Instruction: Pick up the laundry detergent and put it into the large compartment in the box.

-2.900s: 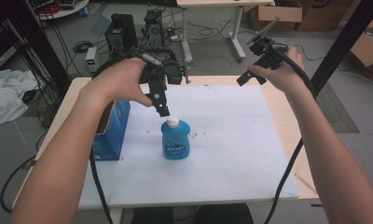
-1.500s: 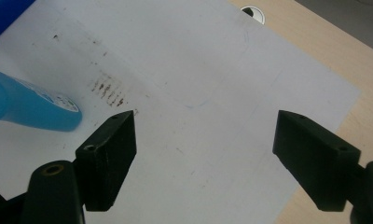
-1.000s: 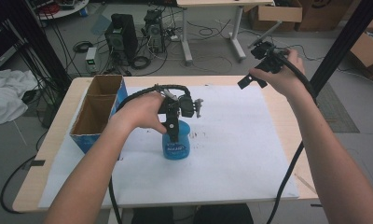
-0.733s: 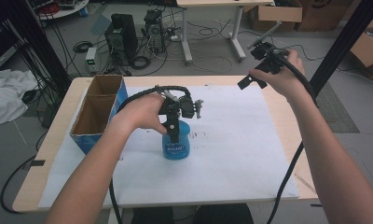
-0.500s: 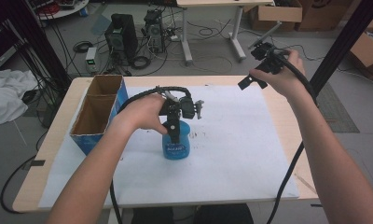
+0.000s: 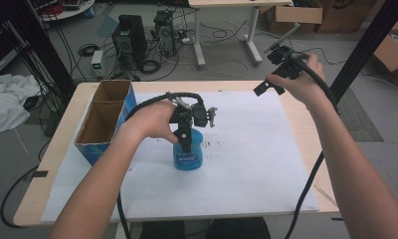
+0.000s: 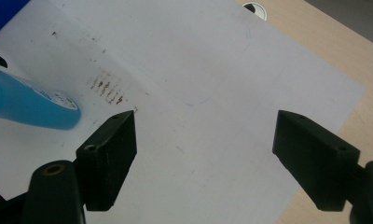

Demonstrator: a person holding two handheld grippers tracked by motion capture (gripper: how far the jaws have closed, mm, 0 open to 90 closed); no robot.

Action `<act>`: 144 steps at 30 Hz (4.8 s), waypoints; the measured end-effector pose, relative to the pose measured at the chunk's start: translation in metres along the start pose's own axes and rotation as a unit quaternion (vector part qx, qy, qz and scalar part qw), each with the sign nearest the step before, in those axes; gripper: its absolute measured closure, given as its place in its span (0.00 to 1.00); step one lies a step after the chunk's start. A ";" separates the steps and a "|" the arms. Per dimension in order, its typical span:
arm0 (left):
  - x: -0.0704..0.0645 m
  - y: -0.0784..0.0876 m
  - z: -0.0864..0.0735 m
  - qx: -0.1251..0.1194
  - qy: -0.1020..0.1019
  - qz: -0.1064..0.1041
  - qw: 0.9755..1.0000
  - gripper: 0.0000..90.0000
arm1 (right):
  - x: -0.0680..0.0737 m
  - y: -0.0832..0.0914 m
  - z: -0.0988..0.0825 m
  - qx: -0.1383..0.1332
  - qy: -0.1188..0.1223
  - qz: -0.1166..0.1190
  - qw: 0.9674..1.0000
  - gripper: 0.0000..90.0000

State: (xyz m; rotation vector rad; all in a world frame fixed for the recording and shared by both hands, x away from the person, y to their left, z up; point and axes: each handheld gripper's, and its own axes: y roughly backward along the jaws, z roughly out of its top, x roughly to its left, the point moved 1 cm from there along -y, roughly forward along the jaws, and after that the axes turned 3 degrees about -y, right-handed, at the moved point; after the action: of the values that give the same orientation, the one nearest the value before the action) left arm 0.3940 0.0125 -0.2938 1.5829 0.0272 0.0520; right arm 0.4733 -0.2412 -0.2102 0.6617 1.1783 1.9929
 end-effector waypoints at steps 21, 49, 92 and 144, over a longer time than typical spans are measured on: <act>0.000 0.000 0.000 -0.002 0.001 -0.003 1.000 0.28 | 0.000 0.001 0.000 -0.001 -0.001 -0.001 1.000 0.24; 0.002 0.001 -0.001 -0.002 0.008 0.001 1.000 0.39 | -0.001 -0.002 -0.002 -0.001 0.000 0.003 1.000 0.24; 0.026 0.114 -0.030 0.001 0.204 0.001 0.979 0.42 | -0.007 0.000 -0.004 0.000 -0.001 0.007 1.000 0.24; 0.057 0.155 -0.232 -0.018 0.666 0.041 0.744 0.43 | -0.007 -0.006 -0.003 0.008 0.000 0.013 1.000 0.23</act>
State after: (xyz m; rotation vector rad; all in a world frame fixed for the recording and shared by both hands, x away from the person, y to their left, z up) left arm 0.4364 0.2447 -0.1356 1.2002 1.0694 1.2445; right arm 0.4774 -0.2462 -0.2171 0.6883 1.1925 2.0082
